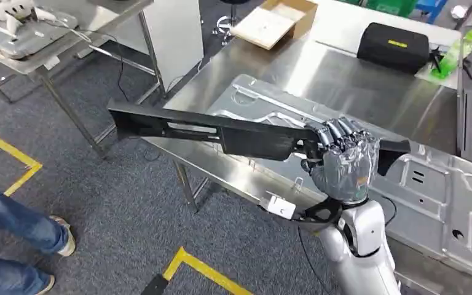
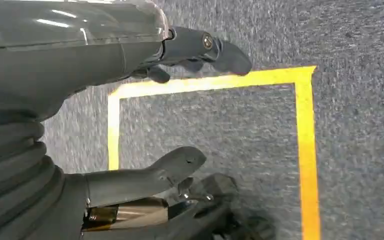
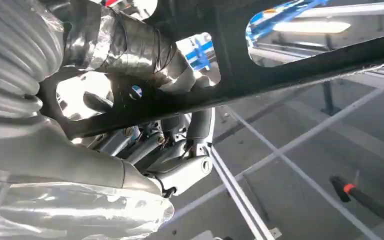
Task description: Take the parts from the cabinet and place them on the table.
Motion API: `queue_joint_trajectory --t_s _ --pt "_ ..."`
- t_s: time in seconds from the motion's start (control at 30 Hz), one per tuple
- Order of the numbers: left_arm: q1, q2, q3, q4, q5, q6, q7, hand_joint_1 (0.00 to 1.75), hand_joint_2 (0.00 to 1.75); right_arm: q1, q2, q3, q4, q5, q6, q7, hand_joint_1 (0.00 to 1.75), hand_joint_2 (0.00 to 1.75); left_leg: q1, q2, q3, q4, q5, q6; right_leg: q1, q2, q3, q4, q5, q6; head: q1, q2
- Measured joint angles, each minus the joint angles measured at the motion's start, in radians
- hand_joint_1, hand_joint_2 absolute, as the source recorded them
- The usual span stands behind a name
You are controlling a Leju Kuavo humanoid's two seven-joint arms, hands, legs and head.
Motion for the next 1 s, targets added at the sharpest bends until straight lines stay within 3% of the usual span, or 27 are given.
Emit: queue_joint_trajectory --t_s 0.03,0.07,0.1,0.13,0.2,0.23,0.27,0.3,0.37,0.4,0.53,0.57,0.6,0.63,0.7,0.73,0.8,0.87,0.93,1.0 --pt "-0.002 0.000 0.000 0.000 0.000 0.000 0.000 0.00 1.75 0.000 -0.005 -0.006 0.000 0.008 0.000 0.004 1.75 1.75 0.005 0.011 0.004 -0.014 0.008 0.012 0.005 0.011 -0.001 -0.003 0.004 0.009 0.001 0.000" --pt "-0.006 -0.002 0.000 0.000 0.000 0.000 -0.002 0.00 1.75 0.004 -0.011 -0.014 0.001 0.019 0.000 0.013 1.75 1.75 0.007 0.028 0.009 -0.024 0.015 0.021 0.002 -0.017 -0.004 0.009 -0.007 0.009 0.000 0.000" --pt "-0.007 -0.002 0.001 0.000 0.000 0.000 -0.005 0.00 1.75 0.001 -0.015 -0.023 0.003 0.027 0.000 0.024 1.75 1.75 0.006 0.035 0.012 -0.030 0.019 0.027 0.009 -0.069 -0.020 0.044 -0.035 0.010 0.008 0.000" --pt "-0.005 -0.002 0.001 0.000 0.000 -0.001 -0.005 0.00 1.75 -0.001 -0.018 -0.033 0.008 0.029 0.000 0.035 1.75 1.75 0.003 0.046 0.012 -0.031 0.019 0.034 0.008 -0.097 -0.052 0.111 -0.073 0.012 0.007 0.000" --pt "0.002 -0.001 0.002 0.000 0.000 -0.001 -0.006 0.00 1.75 0.000 -0.026 -0.058 0.026 0.027 0.000 0.044 1.75 1.75 -0.003 0.075 0.011 -0.029 0.018 0.036 0.006 -0.120 -0.119 0.253 -0.129 0.016 0.007 0.000" --pt "0.003 0.000 0.003 0.000 0.000 -0.001 -0.006 0.00 1.75 0.001 -0.033 -0.073 0.037 0.024 0.000 0.042 1.75 1.75 -0.005 0.088 0.010 -0.028 0.016 0.038 0.004 -0.124 -0.130 0.277 -0.127 0.018 0.006 0.000" --pt "0.003 0.000 0.004 0.000 0.000 -0.001 -0.007 0.00 1.75 0.002 -0.040 -0.089 0.049 0.021 0.000 0.039 1.75 1.75 -0.006 0.099 0.010 -0.027 0.015 0.038 0.003 -0.127 -0.117 0.256 -0.106 0.018 0.007 0.000" --pt "0.002 0.000 0.005 0.000 0.000 -0.001 -0.009 0.00 1.75 0.002 -0.047 -0.105 0.063 0.018 0.000 0.036 1.75 1.75 -0.006 0.107 0.011 -0.026 0.013 0.037 0.002 -0.131 -0.086 0.201 -0.072 0.018 0.007 0.000" --pt "0.000 0.000 0.005 0.000 0.000 -0.001 -0.011 0.00 1.75 0.000 -0.059 -0.143 0.092 0.013 0.007 0.058 1.75 1.75 -0.007 0.116 0.014 -0.023 0.008 0.030 0.003 -0.151 0.017 0.020 -0.004 0.011 0.007 0.000" --pt "0.000 0.000 0.006 0.000 0.000 -0.001 -0.011 0.00 1.75 -0.007 -0.069 -0.156 0.112 0.003 0.022 0.080 1.75 1.75 -0.011 0.124 0.010 -0.023 0.007 0.025 0.012 -0.158 0.031 -0.005 -0.022 0.006 0.006 0.000" --pt "-0.003 -0.001 0.007 0.000 0.000 -0.001 -0.012 0.00 1.75 -0.018 -0.117 -0.196 0.199 -0.063 0.085 0.141 1.75 1.75 -0.012 0.131 0.014 -0.025 0.009 0.009 0.019 -0.148 0.028 -0.013 -0.014 -0.009 0.006 0.000" --pt "-0.003 -0.001 0.008 0.000 0.000 -0.001 -0.012 0.00 1.75 -0.021 -0.122 -0.201 0.212 -0.069 0.091 0.148 1.75 1.75 -0.009 0.115 0.006 -0.013 -0.004 0.002 0.006 -0.148 0.032 -0.023 -0.009 -0.017 0.007 0.000" --pt "-0.002 0.000 0.008 0.000 0.000 -0.001 -0.012 0.00 1.75 -0.030 -0.127 -0.206 0.227 -0.078 0.098 0.156 1.75 1.75 -0.008 0.090 -0.004 0.017 -0.028 -0.001 0.007 -0.145 0.032 -0.025 -0.007 -0.021 0.006 0.000" --pt "-0.002 0.000 0.008 0.000 0.000 -0.002 -0.011 0.00 1.75 -0.043 -0.130 -0.209 0.240 -0.090 0.106 0.162 1.75 1.75 -0.007 0.079 -0.033 0.081 -0.068 -0.002 0.007 -0.143 0.031 -0.025 -0.006 -0.026 0.006 0.000" --pt "0.002 0.002 0.008 0.000 -0.001 -0.011 -0.010 0.00 1.75 -0.060 -0.140 -0.216 0.280 -0.151 0.142 0.182 1.75 1.75 -0.006 0.069 -0.098 0.222 -0.128 -0.004 0.010 -0.135 0.030 -0.024 -0.007 -0.029 0.006 0.000" --pt "0.004 0.002 0.008 0.000 -0.004 -0.021 -0.010 0.00 1.75 -0.065 -0.142 -0.220 0.302 -0.195 0.164 0.188 1.75 1.75 -0.006 0.068 -0.119 0.262 -0.133 -0.004 0.010 -0.132 0.030 -0.022 -0.007 -0.029 0.006 0.000" --pt "0.007 0.005 0.008 0.000 -0.011 -0.044 -0.011 0.00 1.75 -0.078 -0.158 -0.234 0.354 -0.287 0.207 0.191 1.75 1.75 -0.004 0.068 -0.109 0.229 -0.088 -0.004 0.009 -0.127 0.030 -0.019 -0.009 -0.028 0.006 0.000" --pt "0.008 0.008 0.008 0.000 -0.018 -0.065 -0.016 0.00 1.75 -0.117 -0.185 -0.257 0.423 -0.358 0.233 0.186 1.75 1.75 -0.001 0.066 -0.033 0.064 0.007 -0.001 0.007 -0.121 0.030 -0.012 -0.012 -0.023 0.006 0.000" --pt "0.007 0.010 0.008 0.000 -0.015 -0.087 -0.026 0.00 1.75 -0.155 -0.207 -0.277 0.483 -0.417 0.272 0.186 1.75 1.75 -0.003 0.056 -0.002 -0.009 0.004 0.003 0.016 -0.115 0.021 0.000 -0.015 -0.012 0.007 0.000" --pt "0.011 0.011 0.008 0.000 -0.008 -0.104 -0.032 0.00 1.75 -0.186 -0.227 -0.292 0.539 -0.472 0.323 0.179 1.75 1.75 -0.006 0.057 -0.006 0.000 0.008 0.012 0.015 -0.113 0.022 -0.009 -0.007 0.000 0.007 0.000"
